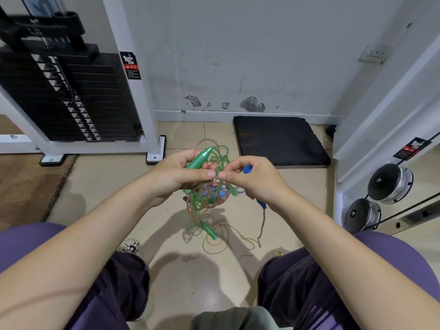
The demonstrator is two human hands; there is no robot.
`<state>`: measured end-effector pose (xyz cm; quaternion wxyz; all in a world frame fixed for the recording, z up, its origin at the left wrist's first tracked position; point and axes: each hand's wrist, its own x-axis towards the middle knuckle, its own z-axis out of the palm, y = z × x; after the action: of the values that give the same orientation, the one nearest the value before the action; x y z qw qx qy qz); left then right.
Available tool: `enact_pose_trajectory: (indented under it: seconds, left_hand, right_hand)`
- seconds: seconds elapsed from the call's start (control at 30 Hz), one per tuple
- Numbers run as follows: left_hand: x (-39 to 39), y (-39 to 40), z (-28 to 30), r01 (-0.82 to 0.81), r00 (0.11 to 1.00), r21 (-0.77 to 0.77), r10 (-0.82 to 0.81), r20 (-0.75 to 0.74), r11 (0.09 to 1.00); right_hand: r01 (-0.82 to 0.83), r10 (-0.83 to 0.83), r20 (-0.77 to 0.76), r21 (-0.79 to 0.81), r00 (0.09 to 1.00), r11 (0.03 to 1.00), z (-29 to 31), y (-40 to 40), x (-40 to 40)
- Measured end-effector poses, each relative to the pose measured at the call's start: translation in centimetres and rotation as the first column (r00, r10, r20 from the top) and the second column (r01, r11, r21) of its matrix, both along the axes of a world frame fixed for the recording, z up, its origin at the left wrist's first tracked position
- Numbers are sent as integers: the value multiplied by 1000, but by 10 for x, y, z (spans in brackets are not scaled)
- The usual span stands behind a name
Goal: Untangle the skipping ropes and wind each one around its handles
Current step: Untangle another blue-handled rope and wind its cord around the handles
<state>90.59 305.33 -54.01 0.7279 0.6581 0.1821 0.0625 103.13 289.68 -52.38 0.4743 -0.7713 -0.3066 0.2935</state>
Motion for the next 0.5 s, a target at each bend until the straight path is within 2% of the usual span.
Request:
enact_pose_trajectory:
  seconds: [0.13,0.27,0.33,0.37,0.4,0.47,0.5]
  left_hand:
    - [0,-1,2,-13,1000,35,13,-22,999]
    - [2,5,1,-148,977,107,162,-139,983]
    - [2,14,-3,-222,943,188,260,-207,957]
    - [2,22,-6,-251,909,306,333,-252,918]
    - [2,30,-8,-217,858,488,404,-318,845]
    - [0,40,-9,4,722,787,543,-429,617]
    - [-2,42,-9,97,690,837,570,-447,538]
  right_hand:
    - [-29,26,47,48,999,998,2,0,-1]
    - [13,-25,113,105,993,994,7,-2,5]
    - [77,-87,45,176,995,981,9,-3,12]
    - [122,-124,-2,207,992,971,11,-4,16]
    - [155,-153,-26,214,988,964,13,-5,22]
    - [133,-139,34,131,990,982,16,-10,31]
    - [86,-91,84,62,992,994,16,-12,34]
